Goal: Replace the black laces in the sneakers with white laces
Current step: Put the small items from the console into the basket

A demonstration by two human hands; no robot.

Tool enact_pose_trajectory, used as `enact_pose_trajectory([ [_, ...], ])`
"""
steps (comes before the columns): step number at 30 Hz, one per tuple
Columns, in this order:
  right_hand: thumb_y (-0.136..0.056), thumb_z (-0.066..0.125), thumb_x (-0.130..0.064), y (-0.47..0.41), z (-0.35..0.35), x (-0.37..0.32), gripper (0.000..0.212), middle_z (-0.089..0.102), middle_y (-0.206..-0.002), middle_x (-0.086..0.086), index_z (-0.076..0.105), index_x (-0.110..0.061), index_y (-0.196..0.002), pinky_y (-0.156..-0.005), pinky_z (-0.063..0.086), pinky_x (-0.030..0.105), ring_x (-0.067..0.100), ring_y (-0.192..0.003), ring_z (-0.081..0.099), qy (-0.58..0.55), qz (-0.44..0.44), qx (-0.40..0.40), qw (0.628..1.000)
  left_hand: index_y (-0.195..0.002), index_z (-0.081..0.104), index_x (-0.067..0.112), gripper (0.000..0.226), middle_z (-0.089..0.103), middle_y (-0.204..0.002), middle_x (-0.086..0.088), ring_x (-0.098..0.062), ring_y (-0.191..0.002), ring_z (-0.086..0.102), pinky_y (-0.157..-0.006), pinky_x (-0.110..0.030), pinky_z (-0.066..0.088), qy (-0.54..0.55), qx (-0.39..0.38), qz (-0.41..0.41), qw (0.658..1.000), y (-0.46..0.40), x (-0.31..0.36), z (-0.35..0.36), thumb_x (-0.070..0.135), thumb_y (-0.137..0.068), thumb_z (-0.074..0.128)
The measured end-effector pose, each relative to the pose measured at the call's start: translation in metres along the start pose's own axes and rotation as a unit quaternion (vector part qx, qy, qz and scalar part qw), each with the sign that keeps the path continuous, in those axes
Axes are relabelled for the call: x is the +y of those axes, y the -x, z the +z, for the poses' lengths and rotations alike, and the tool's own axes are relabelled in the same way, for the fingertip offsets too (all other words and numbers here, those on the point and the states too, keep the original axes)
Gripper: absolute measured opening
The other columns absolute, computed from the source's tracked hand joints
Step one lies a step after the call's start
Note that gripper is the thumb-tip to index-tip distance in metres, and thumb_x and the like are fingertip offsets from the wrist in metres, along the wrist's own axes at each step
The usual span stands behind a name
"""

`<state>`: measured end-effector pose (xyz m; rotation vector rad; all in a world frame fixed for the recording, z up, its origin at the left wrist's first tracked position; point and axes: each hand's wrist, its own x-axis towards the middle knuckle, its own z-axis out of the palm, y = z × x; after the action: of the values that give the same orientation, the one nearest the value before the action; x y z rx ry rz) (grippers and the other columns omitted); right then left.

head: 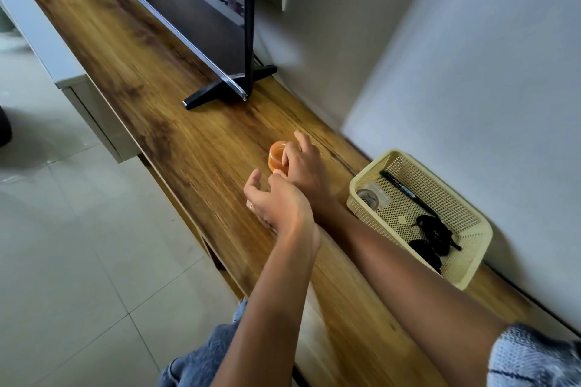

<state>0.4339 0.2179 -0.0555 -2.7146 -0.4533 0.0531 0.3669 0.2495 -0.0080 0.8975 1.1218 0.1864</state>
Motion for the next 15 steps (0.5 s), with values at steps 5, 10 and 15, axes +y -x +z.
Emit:
enact_pose_trajectory([
  [5,-0.088,0.058,-0.014,0.005,0.002,0.003,0.013,0.039,-0.139,0.012,0.045,-0.010,-0.092,-0.074,0.037,0.022,0.022,-0.112,0.050,-0.062,-0.012,-0.022,0.998,-0.127,0.046,0.032,0.030,0.048,-0.132,0.004,-0.014,-0.116,0.047,-0.092,-0.031,0.037,-0.004,0.004,0.002,1.000,-0.001,-0.002,0.001,0.021,-0.099,0.043],
  [10,-0.078,0.067,-0.013,0.005,0.000,0.006,0.026,0.040,-0.102,-0.001,0.042,-0.012,-0.084,-0.059,0.033,0.020,0.019,-0.084,0.049,-0.132,0.000,0.027,0.991,-0.127,0.047,0.032,0.030,0.049,-0.129,0.004,-0.014,-0.112,0.048,-0.087,-0.029,0.037,-0.011,0.006,0.016,1.000,0.002,-0.002,0.001,0.020,-0.099,0.044],
  [15,-0.067,0.079,-0.013,0.019,-0.043,0.018,0.037,0.049,-0.097,0.003,0.052,-0.008,-0.091,-0.065,0.033,0.017,0.014,-0.081,0.047,-0.174,-0.006,0.197,0.965,-0.128,0.047,0.030,0.031,0.048,-0.127,0.007,-0.011,-0.113,0.046,-0.098,-0.031,0.037,-0.046,-0.048,0.072,0.995,0.009,-0.007,0.000,0.019,-0.099,0.042],
])
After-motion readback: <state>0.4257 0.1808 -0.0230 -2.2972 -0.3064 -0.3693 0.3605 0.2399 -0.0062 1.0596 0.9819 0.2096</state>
